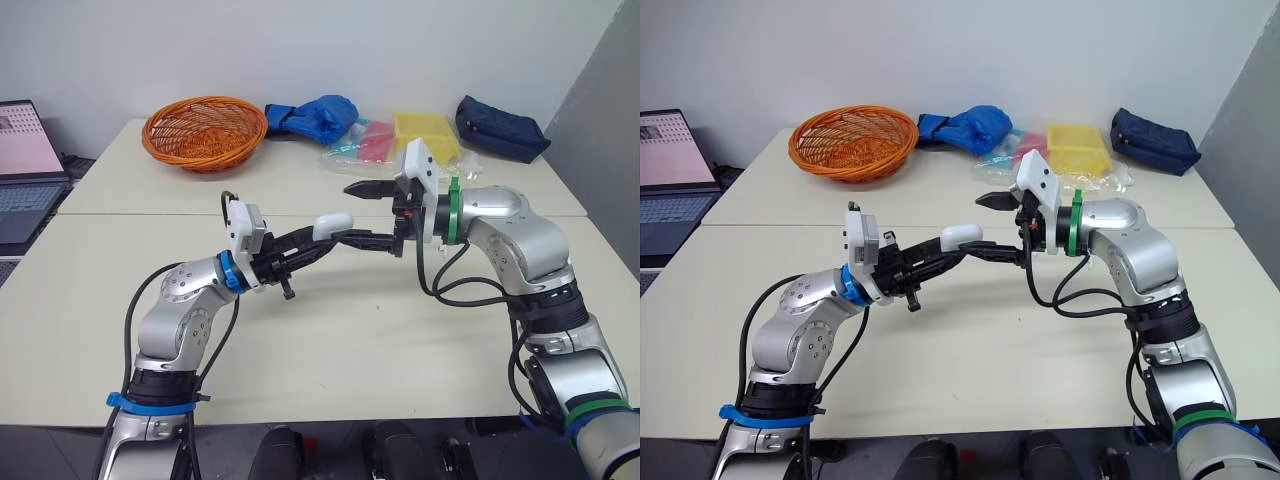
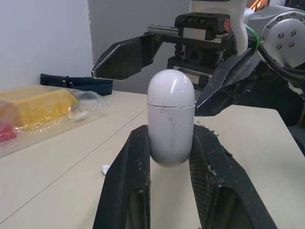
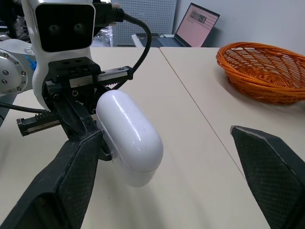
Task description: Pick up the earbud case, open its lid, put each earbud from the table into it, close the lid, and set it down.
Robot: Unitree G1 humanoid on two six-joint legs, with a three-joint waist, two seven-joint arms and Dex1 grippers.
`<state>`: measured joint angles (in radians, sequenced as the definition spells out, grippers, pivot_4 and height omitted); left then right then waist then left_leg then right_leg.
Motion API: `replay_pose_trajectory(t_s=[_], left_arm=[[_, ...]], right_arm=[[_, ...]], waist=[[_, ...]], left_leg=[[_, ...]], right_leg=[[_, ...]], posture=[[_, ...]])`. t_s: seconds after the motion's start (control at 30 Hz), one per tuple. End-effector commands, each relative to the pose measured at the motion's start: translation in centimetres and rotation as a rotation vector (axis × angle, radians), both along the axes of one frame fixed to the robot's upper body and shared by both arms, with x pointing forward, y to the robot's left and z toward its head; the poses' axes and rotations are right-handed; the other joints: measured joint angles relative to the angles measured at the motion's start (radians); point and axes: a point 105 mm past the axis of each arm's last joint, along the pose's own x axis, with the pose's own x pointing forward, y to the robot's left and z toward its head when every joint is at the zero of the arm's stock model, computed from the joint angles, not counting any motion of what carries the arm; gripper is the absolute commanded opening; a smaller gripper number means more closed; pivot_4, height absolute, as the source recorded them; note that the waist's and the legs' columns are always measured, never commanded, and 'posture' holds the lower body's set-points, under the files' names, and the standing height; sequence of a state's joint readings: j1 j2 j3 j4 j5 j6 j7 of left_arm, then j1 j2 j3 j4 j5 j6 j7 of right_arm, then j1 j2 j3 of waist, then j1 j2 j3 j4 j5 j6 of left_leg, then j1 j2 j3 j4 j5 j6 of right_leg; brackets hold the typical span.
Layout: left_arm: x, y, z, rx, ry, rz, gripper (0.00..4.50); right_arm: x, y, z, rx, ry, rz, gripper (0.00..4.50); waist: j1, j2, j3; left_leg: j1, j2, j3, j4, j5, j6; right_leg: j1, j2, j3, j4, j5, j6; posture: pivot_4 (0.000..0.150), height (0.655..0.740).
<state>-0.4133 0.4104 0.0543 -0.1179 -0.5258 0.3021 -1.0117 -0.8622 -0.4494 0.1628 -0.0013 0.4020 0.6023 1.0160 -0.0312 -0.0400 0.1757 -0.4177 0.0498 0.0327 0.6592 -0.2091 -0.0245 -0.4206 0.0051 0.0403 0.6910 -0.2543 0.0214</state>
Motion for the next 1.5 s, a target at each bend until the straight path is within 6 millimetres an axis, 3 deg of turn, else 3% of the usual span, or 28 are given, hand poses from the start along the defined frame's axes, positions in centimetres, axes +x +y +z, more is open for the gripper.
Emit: replay_pose_trajectory(t_s=[0.03, 0.4, 0.63, 0.77, 0.9, 1.1, 1.3, 1.5], left_arm=[[-0.8, -0.8, 1.1, 0.007, -0.055, -0.055, 0.73], [-0.1, -0.7, 1.0, 0.001, -0.063, -0.037, 0.73], [2.0, 2.2, 1.5, -0.042, -0.085, 0.169, 0.73], [3.3, 6.3, 2.1, -0.107, -0.111, 0.435, 0.73], [2.9, 8.1, 2.0, -0.136, -0.127, 0.556, 0.73], [2.3, 8.0, 2.1, -0.147, -0.135, 0.591, 0.73], [2.1, 8.0, 2.2, -0.145, -0.139, 0.6, 0.73], [2.4, 7.8, 2.6, -0.146, -0.155, 0.604, 0.73]], right_arm=[[0.3, -1.1, 2.9, 0.091, -0.025, -0.045, 4.46], [-0.5, -2.2, 3.3, 0.111, 0.064, -0.021, 4.46], [-0.3, -4.1, 1.9, 0.124, 0.206, -0.105, 4.46], [3.5, -6.4, -4.5, 0.097, 0.231, -0.51, 4.46], [5.9, -5.9, -8.8, 0.086, 0.184, -0.76, 4.46], [7.8, -6.8, -12.0, 0.113, 0.185, -0.987, 4.46], [8.7, -7.2, -13.4, 0.123, 0.201, -1.083, 4.46], [9.2, -5.5, -14.5, 0.142, 0.235, -1.088, 4.3]], waist=[[0.0, 0.0, 0.0], [0.0, 0.0, 0.0], [0.001, 0.0, 0.0], [0.0, -0.002, -0.001], [-0.006, 0.0, 0.0], [0.002, 0.0, 0.0], [0.0, 0.0, 0.0], [-0.002, 0.0, 0.0]], left_leg=[[0.0, 0.0, 0.0, 0.0, 0.0, 0.0], [0.0, 0.0, 0.0, -0.009, 0.0, 0.0], [-0.001, 0.0, 0.0, -0.015, 0.0, 0.0], [-0.001, 0.0, -0.001, -0.016, 0.0, 0.0], [0.0, 0.001, 0.0, -0.015, 0.0, 0.0], [0.0, -0.001, 0.001, -0.014, 0.0, 0.0], [-0.001, -0.001, 0.002, -0.015, 0.0, 0.0], [0.001, 0.0, 0.001, -0.015, 0.0, 0.0]], right_leg=[[0.0, 0.0, 0.0, 0.0, 0.0, 0.0], [0.0, 0.0, 0.0, -0.009, 0.0, 0.0], [-0.001, 0.0, 0.0, -0.012, -0.001, -0.001], [0.0, -0.001, 0.001, -0.012, -0.001, -0.001], [-0.002, 0.0, 0.003, -0.011, -0.001, -0.001], [-0.001, -0.002, 0.001, -0.011, 0.0, 0.001], [-0.001, -0.003, 0.002, -0.012, 0.0, 0.0], [0.0, -0.001, 0.002, -0.011, 0.0, 0.0]], posture=[[0.15, 0.74], [0.15, 0.74], [0.15, 0.74], [0.15, 0.74], [0.15, 0.74], [0.15, 0.74], [0.15, 0.74], [0.15, 0.74]])
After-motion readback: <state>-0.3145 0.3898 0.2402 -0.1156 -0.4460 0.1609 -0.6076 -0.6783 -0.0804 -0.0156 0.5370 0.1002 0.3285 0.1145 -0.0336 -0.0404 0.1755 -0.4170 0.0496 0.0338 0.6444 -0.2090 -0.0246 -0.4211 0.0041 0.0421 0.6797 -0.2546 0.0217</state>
